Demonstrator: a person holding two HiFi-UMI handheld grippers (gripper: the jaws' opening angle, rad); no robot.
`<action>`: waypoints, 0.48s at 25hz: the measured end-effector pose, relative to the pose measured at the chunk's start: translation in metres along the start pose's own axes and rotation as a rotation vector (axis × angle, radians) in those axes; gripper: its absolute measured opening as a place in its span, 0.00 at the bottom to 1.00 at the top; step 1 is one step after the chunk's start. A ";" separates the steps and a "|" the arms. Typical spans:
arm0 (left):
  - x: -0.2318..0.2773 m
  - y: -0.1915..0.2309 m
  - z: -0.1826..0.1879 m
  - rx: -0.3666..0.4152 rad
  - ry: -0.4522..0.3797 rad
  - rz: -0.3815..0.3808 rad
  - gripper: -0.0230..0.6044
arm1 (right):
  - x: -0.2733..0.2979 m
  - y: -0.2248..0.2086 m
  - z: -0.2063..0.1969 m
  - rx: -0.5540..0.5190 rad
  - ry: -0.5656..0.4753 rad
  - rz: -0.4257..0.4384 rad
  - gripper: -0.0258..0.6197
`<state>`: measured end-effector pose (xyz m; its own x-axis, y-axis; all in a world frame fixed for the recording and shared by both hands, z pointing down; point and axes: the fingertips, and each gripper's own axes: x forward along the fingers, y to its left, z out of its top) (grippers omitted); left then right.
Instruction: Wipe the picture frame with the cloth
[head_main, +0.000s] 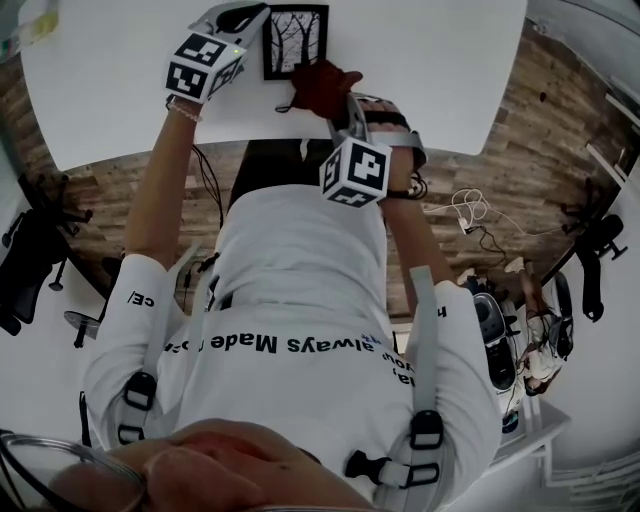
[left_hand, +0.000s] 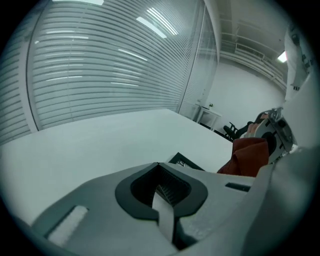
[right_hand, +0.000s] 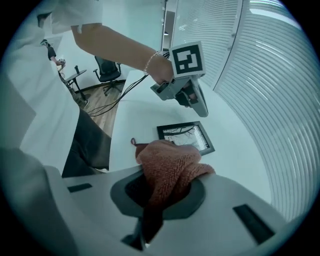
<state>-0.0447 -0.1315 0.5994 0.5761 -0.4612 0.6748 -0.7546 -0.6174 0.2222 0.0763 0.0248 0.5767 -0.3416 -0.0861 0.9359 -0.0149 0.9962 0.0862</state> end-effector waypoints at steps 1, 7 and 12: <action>-0.007 0.002 0.006 -0.013 -0.022 0.014 0.04 | -0.006 -0.005 0.002 0.008 -0.011 -0.015 0.07; -0.056 -0.017 0.041 -0.044 -0.119 0.049 0.04 | -0.056 -0.042 0.023 0.112 -0.131 -0.117 0.07; -0.108 -0.050 0.085 -0.054 -0.270 0.094 0.04 | -0.106 -0.078 0.047 0.210 -0.274 -0.232 0.07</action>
<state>-0.0428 -0.1047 0.4557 0.5598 -0.6725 0.4842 -0.8203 -0.5323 0.2092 0.0690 -0.0435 0.4548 -0.5439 -0.3299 0.7716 -0.3028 0.9347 0.1862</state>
